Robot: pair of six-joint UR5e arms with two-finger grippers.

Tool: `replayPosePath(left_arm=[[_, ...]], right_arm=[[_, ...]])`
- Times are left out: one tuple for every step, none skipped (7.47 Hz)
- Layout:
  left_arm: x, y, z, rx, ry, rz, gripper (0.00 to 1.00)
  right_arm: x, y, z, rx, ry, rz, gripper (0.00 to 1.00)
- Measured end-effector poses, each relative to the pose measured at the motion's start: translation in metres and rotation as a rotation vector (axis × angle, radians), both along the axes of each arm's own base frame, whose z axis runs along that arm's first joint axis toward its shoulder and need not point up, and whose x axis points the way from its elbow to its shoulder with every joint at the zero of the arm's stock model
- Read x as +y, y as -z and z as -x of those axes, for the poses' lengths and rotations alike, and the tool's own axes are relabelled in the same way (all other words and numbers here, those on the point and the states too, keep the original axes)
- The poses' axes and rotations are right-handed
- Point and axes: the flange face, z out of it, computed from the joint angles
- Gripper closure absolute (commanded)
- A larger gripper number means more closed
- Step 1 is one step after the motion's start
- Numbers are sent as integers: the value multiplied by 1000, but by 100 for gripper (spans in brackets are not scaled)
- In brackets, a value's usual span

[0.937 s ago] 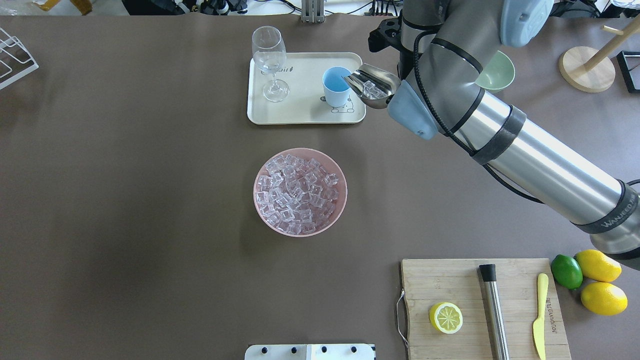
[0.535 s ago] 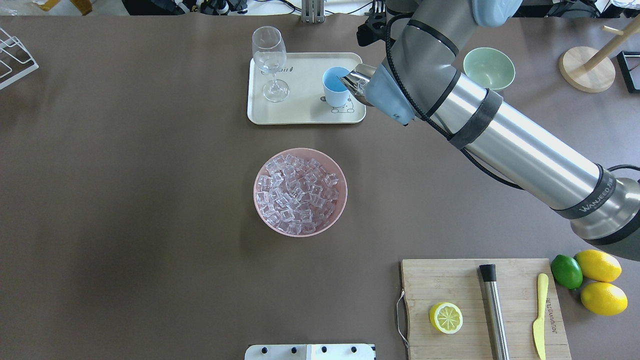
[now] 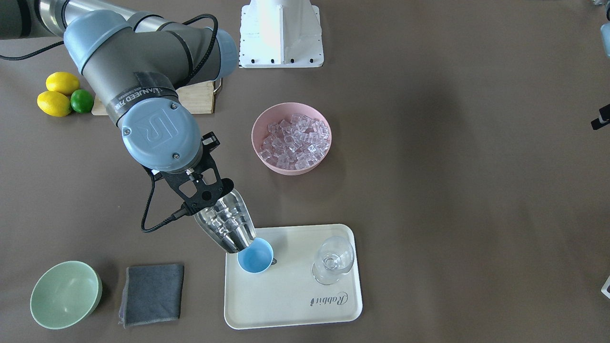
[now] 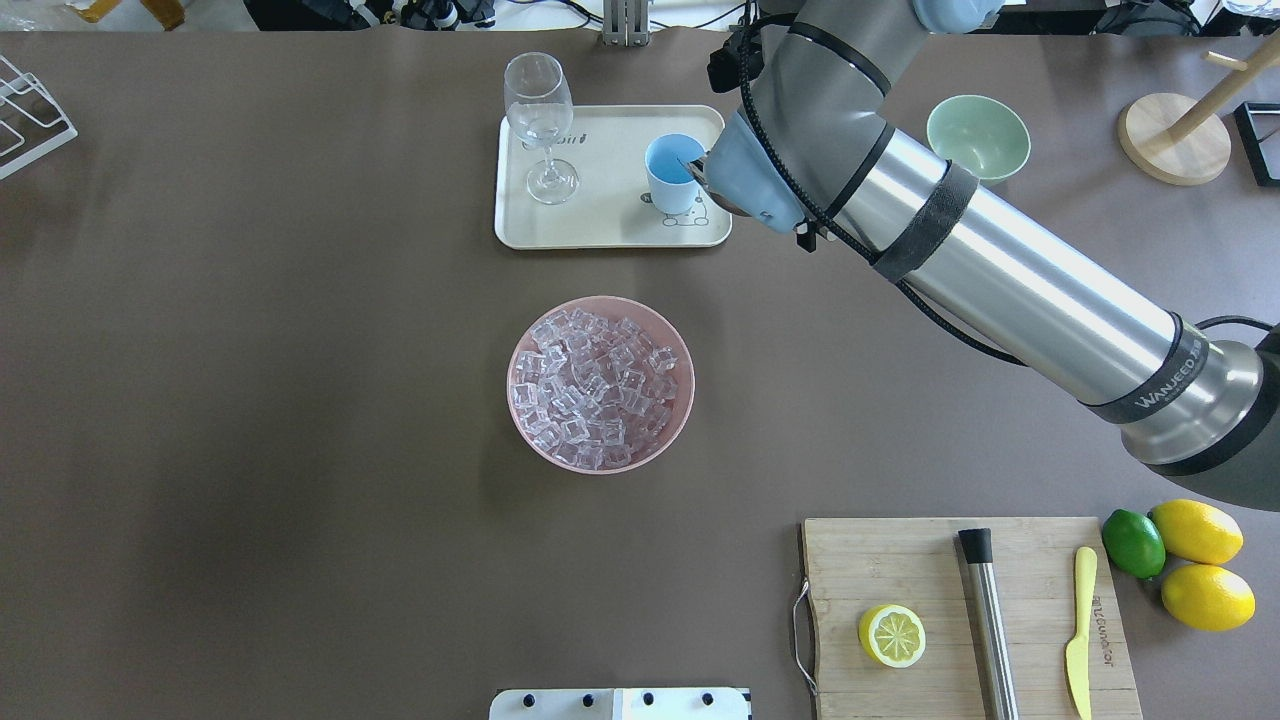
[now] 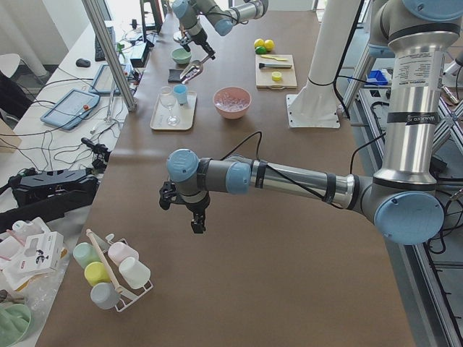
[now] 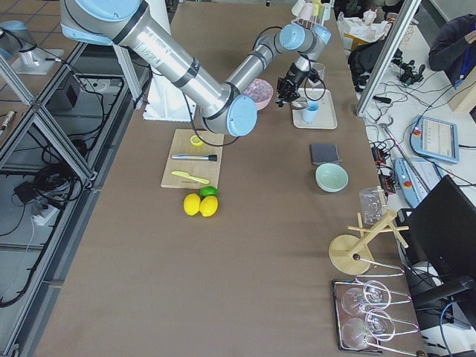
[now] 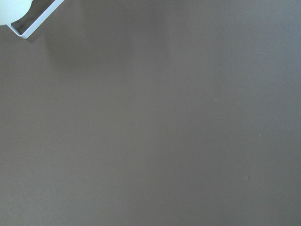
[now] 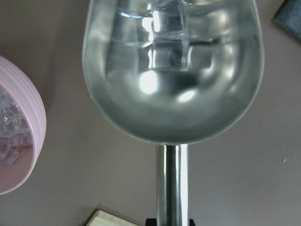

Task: Put ice in cup with scoop

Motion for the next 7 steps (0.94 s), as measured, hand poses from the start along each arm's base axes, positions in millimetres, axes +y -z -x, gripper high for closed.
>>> replayPosePath(left_arm=[[0, -3, 1, 0, 2, 2, 2], [2, -7, 2, 0, 3, 8, 2], [2, -8, 3, -1, 5, 13, 2], [3, -10, 3, -3, 6, 18, 2], [2, -10, 3, -4, 7, 21, 2], [2, -10, 4, -5, 8, 22, 2], [3, -10, 4, -3, 9, 21, 2]], right_arm=[[0, 3, 0, 7, 3, 7, 100], [1, 6, 1, 10, 5, 9, 100], [0, 10, 2, 11, 6, 12, 100], [-3, 14, 5, 15, 7, 16, 100], [-4, 16, 7, 18, 7, 17, 100], [-5, 17, 7, 19, 8, 18, 100], [-5, 16, 7, 21, 8, 17, 100]])
